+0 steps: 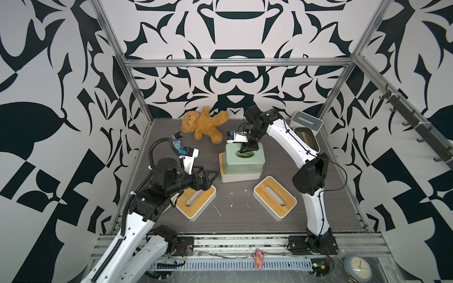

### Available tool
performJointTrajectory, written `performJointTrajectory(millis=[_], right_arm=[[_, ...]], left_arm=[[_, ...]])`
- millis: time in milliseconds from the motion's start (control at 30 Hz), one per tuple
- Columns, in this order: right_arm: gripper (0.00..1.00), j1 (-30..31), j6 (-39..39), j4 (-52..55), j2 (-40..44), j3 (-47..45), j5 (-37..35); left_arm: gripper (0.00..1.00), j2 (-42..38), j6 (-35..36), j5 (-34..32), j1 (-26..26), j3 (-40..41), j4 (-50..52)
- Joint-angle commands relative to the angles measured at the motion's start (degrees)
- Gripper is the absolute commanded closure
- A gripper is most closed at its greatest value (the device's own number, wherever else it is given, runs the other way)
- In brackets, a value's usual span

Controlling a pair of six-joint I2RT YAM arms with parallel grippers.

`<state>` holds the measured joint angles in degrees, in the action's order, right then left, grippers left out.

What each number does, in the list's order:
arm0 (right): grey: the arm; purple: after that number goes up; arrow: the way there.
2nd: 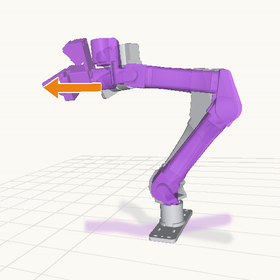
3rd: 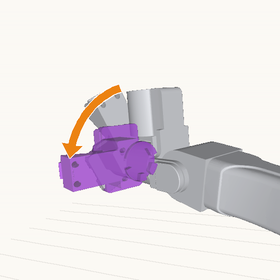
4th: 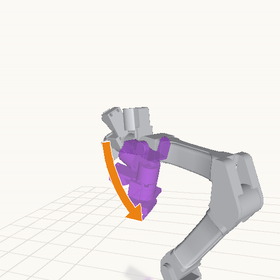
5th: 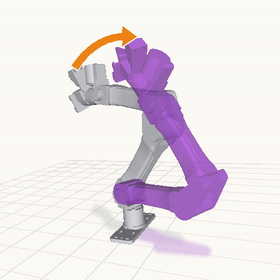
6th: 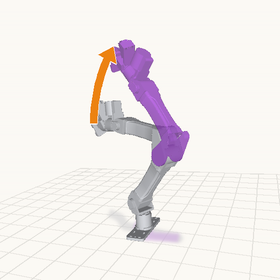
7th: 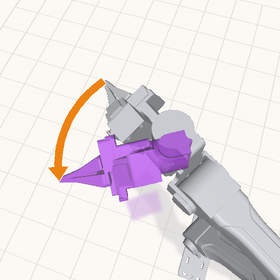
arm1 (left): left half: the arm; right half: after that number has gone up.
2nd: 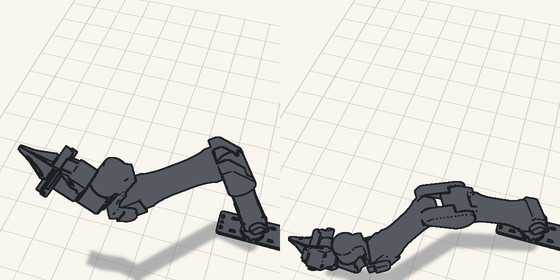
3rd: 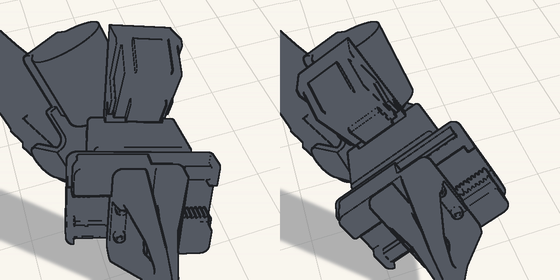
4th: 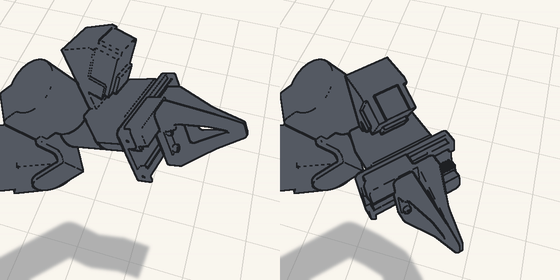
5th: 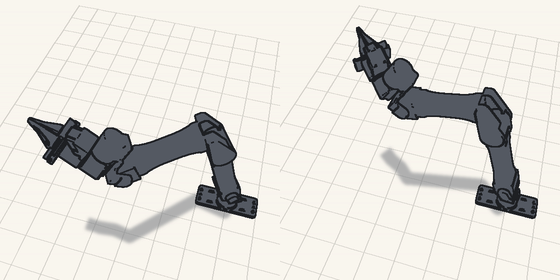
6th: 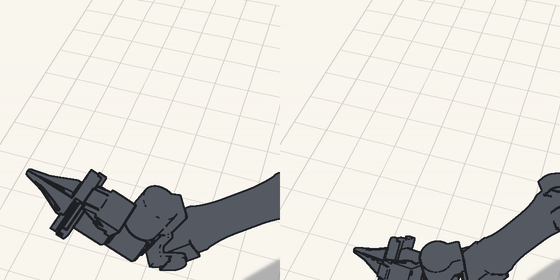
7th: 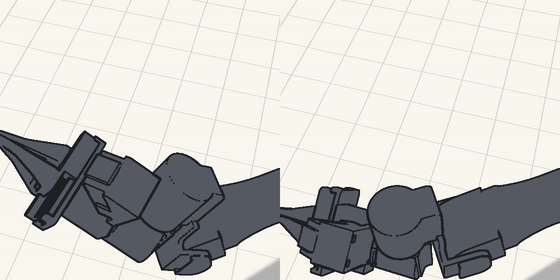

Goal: Stack the tissue boxes
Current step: Place the tissue box at the tissue box.

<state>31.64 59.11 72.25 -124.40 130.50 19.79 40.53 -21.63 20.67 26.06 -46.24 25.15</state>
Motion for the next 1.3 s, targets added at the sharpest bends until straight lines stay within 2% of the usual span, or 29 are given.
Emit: performJointTrajectory(millis=[0, 167, 800, 933, 1100, 1267], right_arm=[[0.74, 0.64, 1.56, 0.16, 1.36, 2.24, -1.27], [0.7, 1.13, 2.25, -0.35, 0.75, 2.22, -2.99], [0.68, 1.25, 3.08, -1.94, -4.1, 6.7, -3.97], [0.63, 1.31, 2.6, -3.29, -3.89, 6.17, -4.61], [0.44, 1.31, 2.48, -4.72, -3.83, 6.09, -4.85], [0.4, 1.41, 2.45, -4.24, -3.71, 7.61, -4.09]], left_arm=[[0.01, -0.59, -0.49, 0.34, 0.01, 0.46, -0.32], [0.01, -0.7, -0.58, 0.25, 0.03, 0.36, -0.27], [0.01, -0.73, -1.47, -0.19, 0.03, 0.45, 0.03], [0.01, -0.48, -1.59, -0.19, 0.01, 0.71, -0.34], [0.01, -0.18, -1.75, 0.03, 0.02, 0.62, -0.44], [0.01, -0.31, -1.89, -0.14, -0.01, 0.62, -0.36]])
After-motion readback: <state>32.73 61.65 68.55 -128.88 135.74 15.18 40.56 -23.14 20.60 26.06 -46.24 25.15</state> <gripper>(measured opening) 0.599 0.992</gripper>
